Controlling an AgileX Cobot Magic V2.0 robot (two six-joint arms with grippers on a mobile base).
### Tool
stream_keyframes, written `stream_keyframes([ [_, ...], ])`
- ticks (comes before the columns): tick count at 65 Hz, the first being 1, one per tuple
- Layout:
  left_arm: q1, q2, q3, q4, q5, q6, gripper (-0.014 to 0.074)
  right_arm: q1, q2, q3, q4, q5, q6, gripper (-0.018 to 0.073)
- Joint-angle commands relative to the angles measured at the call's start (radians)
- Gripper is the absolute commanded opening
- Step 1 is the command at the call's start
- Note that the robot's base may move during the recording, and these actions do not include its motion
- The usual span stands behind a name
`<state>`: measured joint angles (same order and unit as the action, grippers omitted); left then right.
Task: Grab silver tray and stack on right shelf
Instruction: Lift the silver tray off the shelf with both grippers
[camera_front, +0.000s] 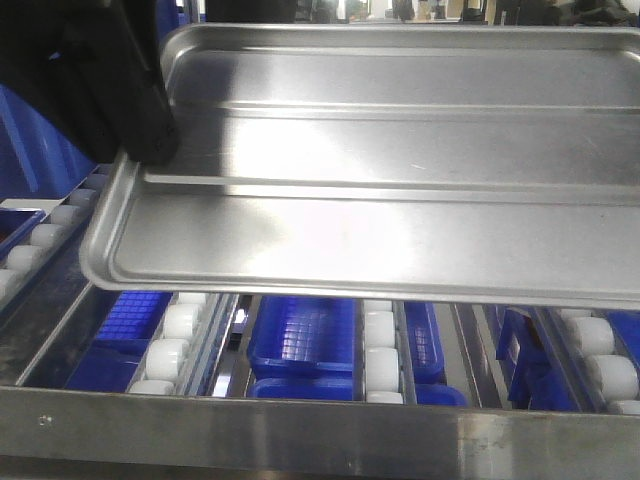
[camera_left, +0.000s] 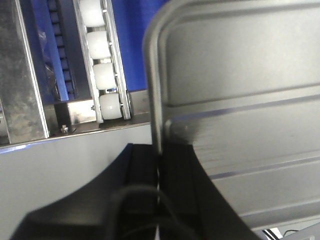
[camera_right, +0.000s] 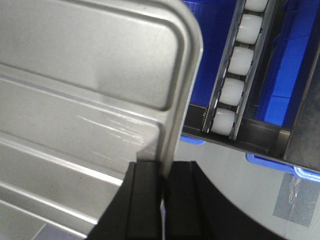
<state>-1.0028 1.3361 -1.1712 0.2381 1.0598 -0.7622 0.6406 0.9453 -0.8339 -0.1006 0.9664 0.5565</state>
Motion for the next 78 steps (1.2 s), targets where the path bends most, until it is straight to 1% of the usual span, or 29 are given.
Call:
stream_keyframes([
  [1,-0.008,-0.032,-0.03,0.05,0.042,0.025,-0.0093,0.0,-0.014,-0.027,-0.054,-0.036,-0.029,0.0057],
  [78,-0.008,-0.032,-0.03,0.05,0.042,0.025,-0.0093,0.0,-0.014,-0.027,-0.054,-0.037,-0.029,0.0057],
])
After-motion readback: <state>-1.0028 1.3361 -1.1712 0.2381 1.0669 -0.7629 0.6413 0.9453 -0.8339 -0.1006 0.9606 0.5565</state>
